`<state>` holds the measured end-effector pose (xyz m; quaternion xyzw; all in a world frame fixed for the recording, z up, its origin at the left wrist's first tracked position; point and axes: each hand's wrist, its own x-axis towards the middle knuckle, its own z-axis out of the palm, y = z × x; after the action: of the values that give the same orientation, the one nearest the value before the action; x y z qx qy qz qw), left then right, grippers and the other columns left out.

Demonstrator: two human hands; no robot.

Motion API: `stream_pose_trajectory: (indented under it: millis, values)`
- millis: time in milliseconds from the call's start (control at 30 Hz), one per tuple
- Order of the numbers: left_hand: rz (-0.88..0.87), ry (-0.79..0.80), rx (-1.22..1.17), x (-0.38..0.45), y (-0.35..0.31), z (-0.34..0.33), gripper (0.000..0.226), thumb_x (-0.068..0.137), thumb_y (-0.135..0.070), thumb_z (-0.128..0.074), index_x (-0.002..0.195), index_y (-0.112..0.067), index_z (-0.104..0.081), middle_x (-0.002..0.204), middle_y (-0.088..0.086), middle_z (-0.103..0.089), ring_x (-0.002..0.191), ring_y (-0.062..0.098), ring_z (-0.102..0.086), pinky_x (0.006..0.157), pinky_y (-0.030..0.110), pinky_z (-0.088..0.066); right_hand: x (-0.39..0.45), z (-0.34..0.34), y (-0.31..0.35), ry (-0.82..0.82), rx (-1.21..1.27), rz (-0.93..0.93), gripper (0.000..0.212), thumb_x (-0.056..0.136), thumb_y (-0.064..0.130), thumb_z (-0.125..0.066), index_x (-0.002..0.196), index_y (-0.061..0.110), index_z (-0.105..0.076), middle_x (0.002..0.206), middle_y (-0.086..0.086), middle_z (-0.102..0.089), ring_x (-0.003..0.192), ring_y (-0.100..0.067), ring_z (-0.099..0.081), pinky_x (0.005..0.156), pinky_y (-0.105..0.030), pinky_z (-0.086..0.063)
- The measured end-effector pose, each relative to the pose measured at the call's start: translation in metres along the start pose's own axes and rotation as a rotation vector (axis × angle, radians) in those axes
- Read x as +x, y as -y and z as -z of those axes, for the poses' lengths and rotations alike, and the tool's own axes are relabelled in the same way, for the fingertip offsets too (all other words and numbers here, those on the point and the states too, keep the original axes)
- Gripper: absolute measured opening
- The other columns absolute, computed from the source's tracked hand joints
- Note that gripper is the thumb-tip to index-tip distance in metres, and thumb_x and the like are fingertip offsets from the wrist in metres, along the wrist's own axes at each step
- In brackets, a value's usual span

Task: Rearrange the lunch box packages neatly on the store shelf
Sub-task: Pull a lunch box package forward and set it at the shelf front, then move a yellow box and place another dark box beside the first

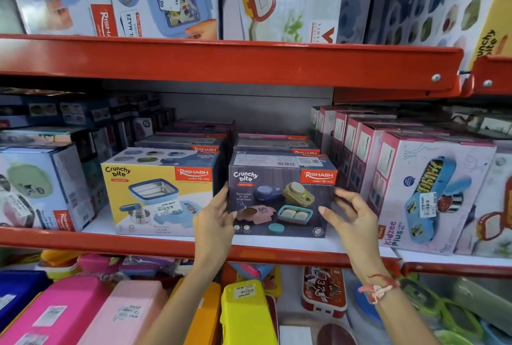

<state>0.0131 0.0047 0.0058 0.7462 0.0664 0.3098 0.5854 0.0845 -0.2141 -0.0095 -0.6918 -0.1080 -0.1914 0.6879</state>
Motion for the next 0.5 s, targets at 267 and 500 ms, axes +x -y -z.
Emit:
stream_pose_trajectory:
  millis: [267,500]
  values:
    - [-0.106,-0.014,0.056,-0.015,-0.001,0.031,0.042,0.085,-0.005,-0.052,0.125,-0.02,-0.054,0.119,-0.01,-0.062,0.111,0.003,-0.057,0.088,0.004,-0.043,-0.038,-0.039,0.02,-0.284,-0.184,0.239,0.034,0.083,0.007,-0.069,0.113,0.019,-0.059,0.112,0.002,-0.05,0.091,-0.015,-0.059,0.069,-0.013,-0.05]
    - [-0.141,-0.152,-0.002,-0.005,0.0,0.116,0.021,0.085,-0.011,-0.056,0.1,-0.021,-0.066,0.097,-0.007,-0.073,0.093,0.001,-0.067,0.084,0.022,-0.053,-0.076,-0.118,0.058,0.199,0.021,0.16,0.016,0.091,0.016,-0.063,0.105,0.024,-0.068,0.102,0.013,-0.072,0.098,-0.004,-0.067,0.086,-0.022,-0.054]
